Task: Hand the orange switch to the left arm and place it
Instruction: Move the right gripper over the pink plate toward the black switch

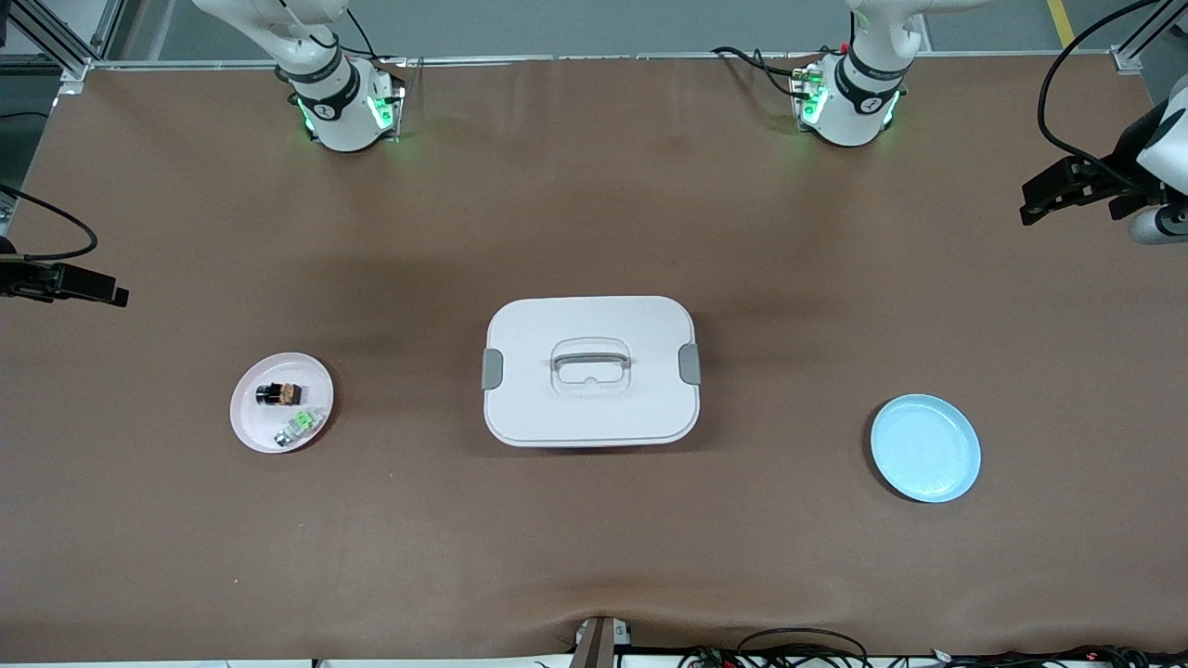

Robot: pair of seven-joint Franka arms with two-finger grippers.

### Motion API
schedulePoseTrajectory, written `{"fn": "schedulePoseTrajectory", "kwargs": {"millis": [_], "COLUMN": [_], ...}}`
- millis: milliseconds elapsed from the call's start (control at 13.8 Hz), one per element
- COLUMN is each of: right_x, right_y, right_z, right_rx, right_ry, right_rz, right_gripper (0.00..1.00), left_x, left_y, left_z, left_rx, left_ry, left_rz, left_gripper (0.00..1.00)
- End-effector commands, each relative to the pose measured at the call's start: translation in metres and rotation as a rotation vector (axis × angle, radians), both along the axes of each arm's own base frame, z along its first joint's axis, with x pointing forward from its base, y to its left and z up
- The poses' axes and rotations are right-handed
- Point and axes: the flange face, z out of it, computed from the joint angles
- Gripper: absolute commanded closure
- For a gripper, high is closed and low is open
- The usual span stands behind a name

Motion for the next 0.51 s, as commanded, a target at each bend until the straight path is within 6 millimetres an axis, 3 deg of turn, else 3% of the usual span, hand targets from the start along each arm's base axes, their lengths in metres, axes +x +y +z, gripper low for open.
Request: {"fn": "schedulePoseTrajectory", "kwargs": {"millis": [0,435], "right_x": [0.014,0.016], "right_y": [0.011,0.009], "right_z": [-0.025,-0.100], "right_rx": [-0.008,-0.002], "right_ry": [-0.012,-0.048], "right_rz": [0.004,-0.009], "right_gripper": [0.00,0.00], "left_x": [0.000,0.001], "left_y": [0.002,0.003], "left_z": [0.003,0.005], "left_rx": [-0.011,-0.014], "left_ry": [-0.022,-0.036], "left_rz": [-0.015,-0.011], "left_gripper": [0.00,0.00]}}
